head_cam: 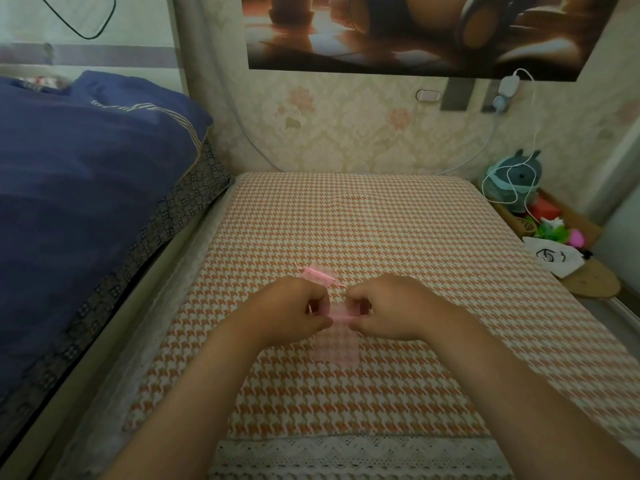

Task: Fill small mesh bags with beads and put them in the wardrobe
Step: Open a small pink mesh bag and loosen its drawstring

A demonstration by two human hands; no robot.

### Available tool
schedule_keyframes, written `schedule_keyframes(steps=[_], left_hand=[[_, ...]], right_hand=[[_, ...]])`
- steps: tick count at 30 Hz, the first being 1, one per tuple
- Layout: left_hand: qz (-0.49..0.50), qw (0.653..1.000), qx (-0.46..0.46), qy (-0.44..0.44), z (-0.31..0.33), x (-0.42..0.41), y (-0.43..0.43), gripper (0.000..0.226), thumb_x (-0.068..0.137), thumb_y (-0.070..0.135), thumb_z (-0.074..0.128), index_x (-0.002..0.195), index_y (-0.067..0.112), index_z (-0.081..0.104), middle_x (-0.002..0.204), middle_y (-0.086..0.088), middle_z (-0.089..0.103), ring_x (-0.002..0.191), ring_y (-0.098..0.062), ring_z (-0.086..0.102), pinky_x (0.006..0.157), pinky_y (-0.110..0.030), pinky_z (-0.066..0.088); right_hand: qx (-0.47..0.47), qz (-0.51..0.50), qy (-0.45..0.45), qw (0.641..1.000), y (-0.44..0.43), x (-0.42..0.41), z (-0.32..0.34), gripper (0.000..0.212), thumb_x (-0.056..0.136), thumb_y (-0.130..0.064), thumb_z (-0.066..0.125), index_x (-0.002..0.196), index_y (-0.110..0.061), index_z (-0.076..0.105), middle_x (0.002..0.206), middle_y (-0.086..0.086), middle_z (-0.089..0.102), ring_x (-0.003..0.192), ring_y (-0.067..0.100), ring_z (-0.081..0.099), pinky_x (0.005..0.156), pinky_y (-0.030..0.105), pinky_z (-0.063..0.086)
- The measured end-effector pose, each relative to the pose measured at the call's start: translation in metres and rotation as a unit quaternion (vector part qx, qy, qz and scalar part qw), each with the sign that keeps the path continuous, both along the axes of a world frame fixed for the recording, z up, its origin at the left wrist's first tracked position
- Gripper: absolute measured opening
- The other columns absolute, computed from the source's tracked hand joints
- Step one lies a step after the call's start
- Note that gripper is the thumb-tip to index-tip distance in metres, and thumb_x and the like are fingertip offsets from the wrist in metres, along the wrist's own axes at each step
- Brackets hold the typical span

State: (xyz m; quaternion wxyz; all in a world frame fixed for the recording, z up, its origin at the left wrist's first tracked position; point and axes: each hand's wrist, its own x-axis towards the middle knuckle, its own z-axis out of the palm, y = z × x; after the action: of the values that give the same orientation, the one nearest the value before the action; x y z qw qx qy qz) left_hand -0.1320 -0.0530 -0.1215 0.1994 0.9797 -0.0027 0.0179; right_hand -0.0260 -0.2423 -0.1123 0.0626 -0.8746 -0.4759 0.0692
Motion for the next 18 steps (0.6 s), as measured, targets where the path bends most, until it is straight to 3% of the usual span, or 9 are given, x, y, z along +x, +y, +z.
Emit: schedule_keyframes(steps=[4,8,10,13,15,18], left_hand=[[0.023,0.999,0.014,-0.018,-0.001,0.001,-0.002,0.017,0.085,0.043,0.071,0.075,0.035,0.061,0.078,0.016,0.062,0.078,-0.005,0.060,0.070,-0.029,0.053],[0.024,0.999,0.024,-0.017,-0.001,0.001,0.000,0.014,0.083,0.047,0.073,0.078,0.034,0.071,0.073,0.020,0.063,0.071,0.003,0.057,0.061,-0.017,0.043],[0.027,0.999,-0.006,-0.017,-0.002,0.001,-0.004,0.032,0.087,0.054,0.065,0.076,0.025,0.074,0.069,0.011,0.068,0.063,-0.005,0.060,0.059,-0.026,0.048],[0.075,0.992,-0.092,-0.043,-0.007,0.002,-0.011,0.053,0.095,0.050,0.056,0.062,0.009,0.064,0.054,-0.006,0.056,0.049,-0.021,0.049,0.057,-0.040,0.047],[0.128,0.982,-0.125,-0.059,-0.011,0.004,-0.013,0.047,0.096,0.041,0.058,0.063,0.010,0.068,0.054,-0.006,0.059,0.049,-0.020,0.052,0.056,-0.035,0.045],[0.171,0.969,-0.160,-0.073,-0.011,0.007,-0.019,0.024,0.088,0.030,0.067,0.069,0.020,0.077,0.055,0.008,0.065,0.048,-0.004,0.054,0.053,-0.023,0.044]], right_hand=[[0.056,0.022,0.001,0.998,0.001,-0.004,0.000,0.003,0.089,-0.040,0.066,0.093,-0.039,0.065,0.091,-0.021,0.063,0.082,0.000,0.057,0.072,0.030,0.051],[0.034,0.005,0.008,0.999,-0.002,-0.002,0.002,0.014,0.088,-0.045,0.066,0.099,-0.038,0.071,0.097,-0.019,0.070,0.089,0.003,0.063,0.078,0.032,0.055],[0.023,-0.002,0.019,1.000,-0.001,-0.003,0.001,0.017,0.088,-0.047,0.065,0.099,-0.037,0.073,0.094,-0.018,0.070,0.088,0.004,0.064,0.077,0.032,0.056],[0.052,-0.020,0.061,0.997,0.000,-0.005,-0.001,0.017,0.090,-0.042,0.065,0.098,-0.035,0.078,0.087,-0.021,0.067,0.083,-0.001,0.063,0.077,0.030,0.057],[0.071,-0.022,0.078,0.994,-0.002,-0.004,-0.001,0.016,0.091,-0.037,0.066,0.102,-0.035,0.078,0.095,-0.020,0.072,0.085,-0.004,0.063,0.081,0.030,0.057],[0.099,-0.015,0.114,0.989,-0.004,0.000,-0.003,0.018,0.093,-0.038,0.066,0.107,-0.040,0.076,0.103,-0.022,0.073,0.089,-0.005,0.064,0.084,0.030,0.057]])
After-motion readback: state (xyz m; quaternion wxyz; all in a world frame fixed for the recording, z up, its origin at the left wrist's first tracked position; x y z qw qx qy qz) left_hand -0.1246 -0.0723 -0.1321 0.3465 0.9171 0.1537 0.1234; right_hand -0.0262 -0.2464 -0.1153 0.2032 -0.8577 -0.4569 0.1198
